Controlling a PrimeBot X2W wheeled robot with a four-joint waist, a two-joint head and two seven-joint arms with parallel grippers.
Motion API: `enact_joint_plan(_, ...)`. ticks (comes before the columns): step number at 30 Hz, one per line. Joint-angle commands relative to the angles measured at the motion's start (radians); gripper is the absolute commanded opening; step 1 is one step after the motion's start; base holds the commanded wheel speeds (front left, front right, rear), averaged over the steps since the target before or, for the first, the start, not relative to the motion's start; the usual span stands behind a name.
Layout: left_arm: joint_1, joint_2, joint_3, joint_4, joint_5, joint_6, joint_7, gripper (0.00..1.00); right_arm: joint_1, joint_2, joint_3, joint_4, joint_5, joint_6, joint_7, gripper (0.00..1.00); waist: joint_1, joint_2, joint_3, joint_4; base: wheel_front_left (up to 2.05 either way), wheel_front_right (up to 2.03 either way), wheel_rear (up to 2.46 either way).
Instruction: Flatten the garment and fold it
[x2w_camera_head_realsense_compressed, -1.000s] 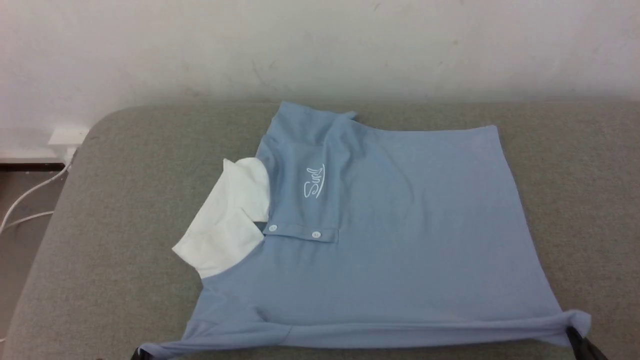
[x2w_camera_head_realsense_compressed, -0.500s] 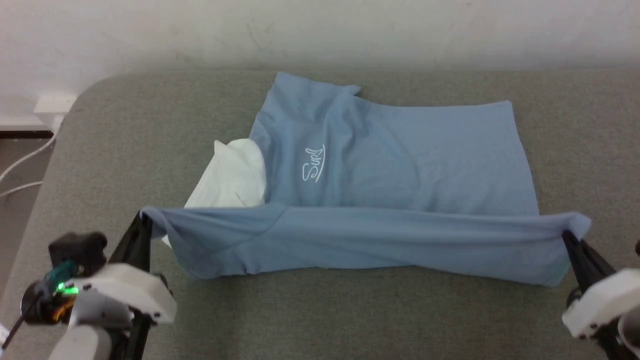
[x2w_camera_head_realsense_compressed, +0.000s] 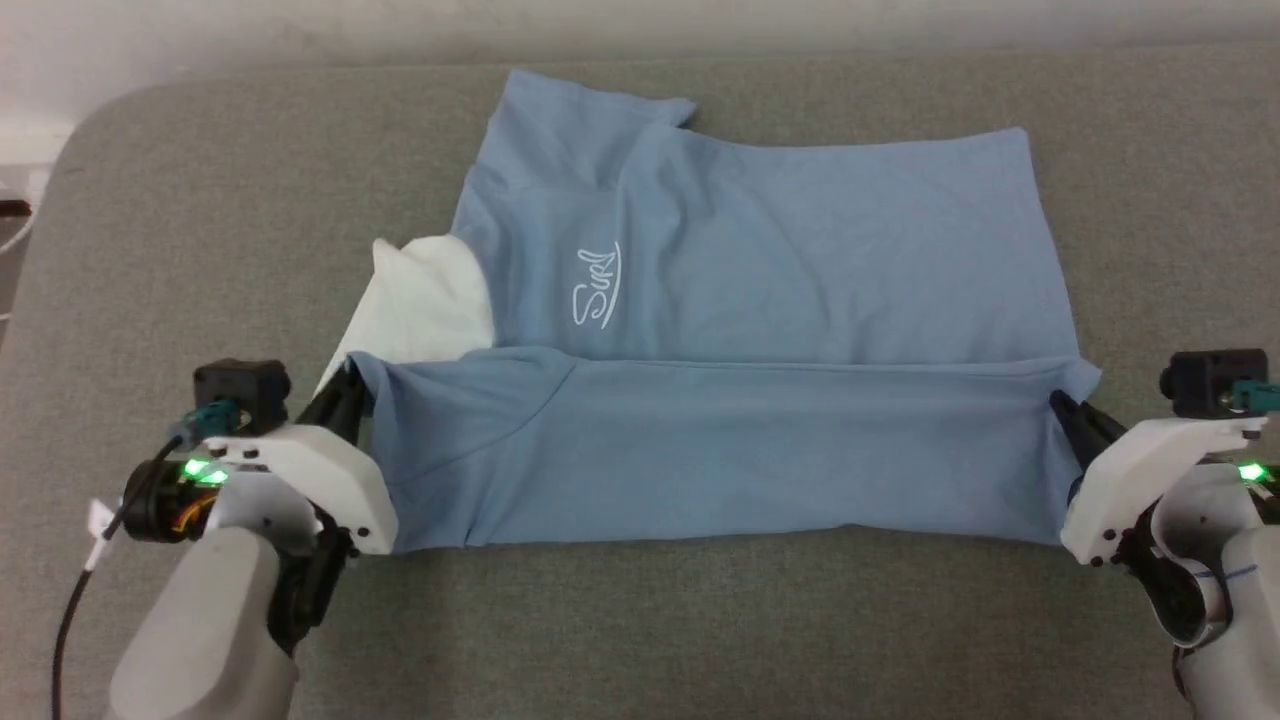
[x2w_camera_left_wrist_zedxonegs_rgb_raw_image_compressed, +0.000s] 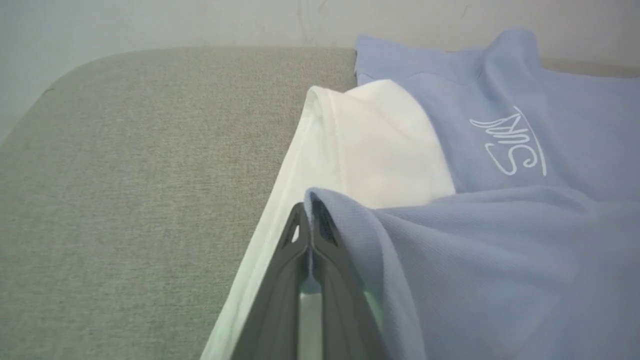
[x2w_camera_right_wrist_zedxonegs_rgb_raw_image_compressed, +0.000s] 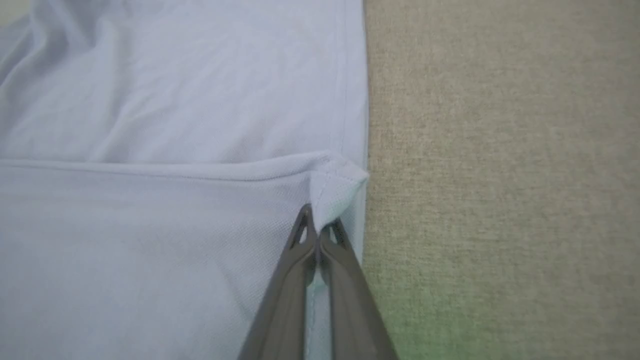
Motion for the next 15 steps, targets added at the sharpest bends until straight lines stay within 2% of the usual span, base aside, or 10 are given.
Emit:
enact_joint_plan(1,-0.025,-0.011,-0.012,0.041,0.004,-0.016,-0.004,0.0,-0.031,-0.013,0.018,0.044,-0.013,-0.002,-0.014,0.0,-0.0003,-0.0001,0.013,-0.006,0.0,0.0,0.0)
enact_joint_plan(2,-0.034,-0.018,-0.018,0.066,0.0,-0.024,-0.003,0.0,-0.044,-0.017,0.027,0.07,-0.019,-0.002,-0.025,0.0,-0.0003,-0.0001,0.014,-0.006,0.0,0.0,0.0)
enact_joint_plan(3,-0.042,-0.024,-0.024,0.087,-0.002,-0.033,-0.004,0.0,-0.056,-0.02,0.038,0.096,-0.022,-0.002,-0.034,0.05,-0.0003,-0.0001,0.014,-0.006,0.0,0.0,0.0)
enact_joint_plan(4,-0.048,-0.029,-0.026,0.106,-0.006,-0.04,-0.008,0.16,-0.066,-0.019,0.049,0.118,-0.019,-0.002,-0.042,0.24,-0.0003,-0.0001,0.015,-0.007,0.0,0.0,0.0)
enact_joint_plan(5,-0.052,-0.035,-0.026,0.122,-0.011,-0.044,-0.014,0.46,-0.075,-0.02,0.06,0.136,-0.016,-0.002,-0.052,0.52,-0.0003,-0.0001,0.014,-0.007,0.0,0.0,0.0)
enact_joint_plan(6,-0.056,-0.042,-0.023,0.137,-0.018,-0.048,-0.022,0.76,-0.082,-0.023,0.074,0.151,-0.014,-0.002,-0.065,1.0,-0.0003,-0.0001,0.01,-0.006,0.0,0.0,0.0)
enact_joint_plan(7,-0.058,-0.047,-0.018,0.148,-0.025,-0.048,-0.035,1.0,-0.087,-0.026,0.089,0.163,-0.01,-0.002,-0.079,1.0,-0.0003,-0.0001,0.007,-0.005,0.0,0.0,0.0)
enact_joint_plan(11,-0.043,-0.055,0.012,0.168,-0.049,-0.04,-0.093,1.0,-0.081,-0.041,0.153,0.173,0.005,-0.002,-0.149,1.0,-0.0003,-0.0001,-0.024,-0.004,0.0,0.0,0.0)
enact_joint_plan(15,-0.015,-0.046,0.04,0.154,-0.062,-0.027,-0.132,1.0,-0.056,-0.047,0.156,0.148,-0.009,-0.002,-0.236,1.0,-0.0003,-0.0001,-0.057,-0.004,0.0,0.0,0.0)
